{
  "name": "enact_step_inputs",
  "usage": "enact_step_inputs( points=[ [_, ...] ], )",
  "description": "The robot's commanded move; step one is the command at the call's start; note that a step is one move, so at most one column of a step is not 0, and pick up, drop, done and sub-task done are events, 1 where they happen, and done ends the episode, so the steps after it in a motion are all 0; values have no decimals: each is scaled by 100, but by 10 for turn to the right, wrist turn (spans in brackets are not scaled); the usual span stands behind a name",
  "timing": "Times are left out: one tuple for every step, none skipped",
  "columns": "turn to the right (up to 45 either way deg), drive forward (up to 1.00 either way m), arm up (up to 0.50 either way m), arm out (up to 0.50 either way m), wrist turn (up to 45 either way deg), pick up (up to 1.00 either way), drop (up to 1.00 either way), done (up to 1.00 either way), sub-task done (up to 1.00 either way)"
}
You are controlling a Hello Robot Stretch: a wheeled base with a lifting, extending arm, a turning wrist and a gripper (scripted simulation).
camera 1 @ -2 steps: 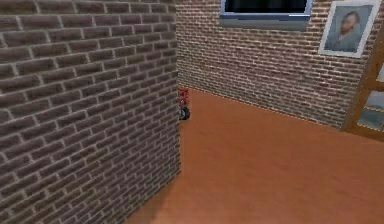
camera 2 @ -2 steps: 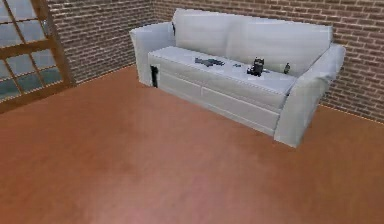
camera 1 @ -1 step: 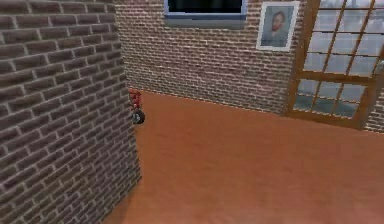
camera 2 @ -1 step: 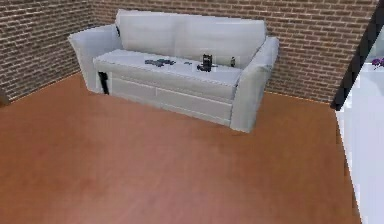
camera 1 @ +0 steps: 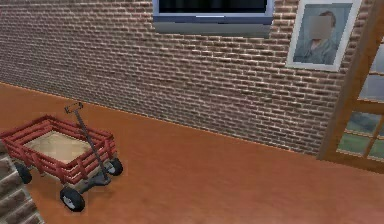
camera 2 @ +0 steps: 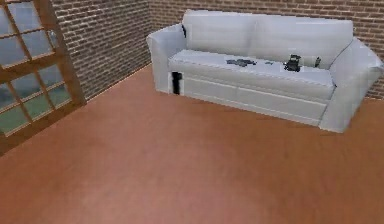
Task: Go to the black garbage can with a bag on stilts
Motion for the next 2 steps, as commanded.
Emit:
enact_step_inputs(
  points=[
    [30, 0, 0, 0, 0, 0, 0, 0, 0],
    [0, 50, 0, 0, 0, 0, 0, 0, 0]
  ],
)
